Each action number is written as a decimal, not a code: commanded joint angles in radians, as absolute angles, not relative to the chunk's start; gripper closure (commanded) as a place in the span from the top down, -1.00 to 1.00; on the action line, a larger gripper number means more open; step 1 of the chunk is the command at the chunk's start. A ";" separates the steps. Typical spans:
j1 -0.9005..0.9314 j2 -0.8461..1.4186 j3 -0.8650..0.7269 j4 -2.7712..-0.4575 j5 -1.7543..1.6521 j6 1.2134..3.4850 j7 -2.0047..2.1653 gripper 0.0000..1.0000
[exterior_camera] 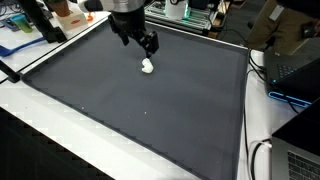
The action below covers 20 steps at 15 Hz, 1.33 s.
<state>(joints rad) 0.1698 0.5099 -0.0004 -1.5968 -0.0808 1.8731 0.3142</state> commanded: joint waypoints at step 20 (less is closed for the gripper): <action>0.161 0.708 -0.009 -1.283 -0.067 1.690 0.296 1.00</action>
